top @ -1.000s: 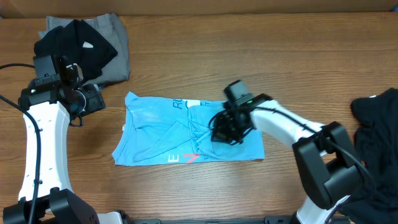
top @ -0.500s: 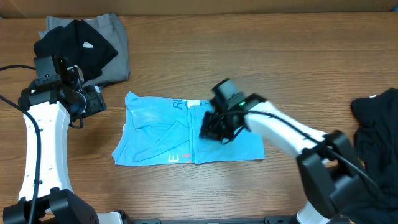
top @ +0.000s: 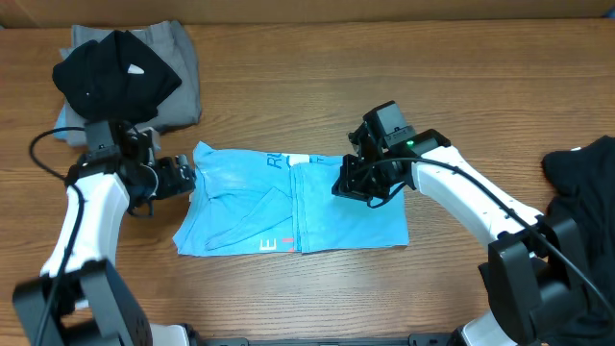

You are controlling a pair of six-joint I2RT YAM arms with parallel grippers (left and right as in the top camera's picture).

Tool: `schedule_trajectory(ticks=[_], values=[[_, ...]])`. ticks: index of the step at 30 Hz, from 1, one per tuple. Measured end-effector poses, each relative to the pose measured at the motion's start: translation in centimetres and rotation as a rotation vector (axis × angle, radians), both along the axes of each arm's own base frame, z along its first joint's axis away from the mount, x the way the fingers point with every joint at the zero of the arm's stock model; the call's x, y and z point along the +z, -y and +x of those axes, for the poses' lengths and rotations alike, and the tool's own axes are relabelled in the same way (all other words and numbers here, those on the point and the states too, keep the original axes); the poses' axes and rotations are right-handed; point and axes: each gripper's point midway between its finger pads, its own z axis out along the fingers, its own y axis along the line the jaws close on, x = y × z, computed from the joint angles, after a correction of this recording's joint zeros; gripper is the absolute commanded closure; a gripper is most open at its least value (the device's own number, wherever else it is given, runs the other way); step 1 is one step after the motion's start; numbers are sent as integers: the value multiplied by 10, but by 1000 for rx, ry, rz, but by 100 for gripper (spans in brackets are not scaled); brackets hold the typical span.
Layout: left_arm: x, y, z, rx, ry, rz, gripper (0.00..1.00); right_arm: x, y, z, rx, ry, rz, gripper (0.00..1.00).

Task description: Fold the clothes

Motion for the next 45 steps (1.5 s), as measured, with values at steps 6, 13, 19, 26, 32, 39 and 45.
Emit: schedule_trajectory(ticks=[6, 13, 19, 26, 32, 39, 45], values=[[-50, 16, -3, -85, -110, -107, 11, 6, 7, 2, 4, 22, -2, 92], [-51, 24, 6, -154, -68, -169, 19, 8, 9, -1, 12, 21, -5, 92], [-51, 45, 1, -211, -94, -197, 22, 8, 9, -1, 13, 21, -6, 92], [-54, 73, -6, -300, -132, -176, 25, 8, 9, -1, 12, 21, -6, 92], [-58, 73, -6, -313, -120, -125, 37, 7, 10, 0, 10, 24, -15, 92], [-58, 76, -2, -319, -96, -140, 41, 7, 15, 4, -7, 26, -16, 92], [-57, 93, -3, -348, -83, -212, 63, 7, 32, 15, -61, 25, -18, 92]])
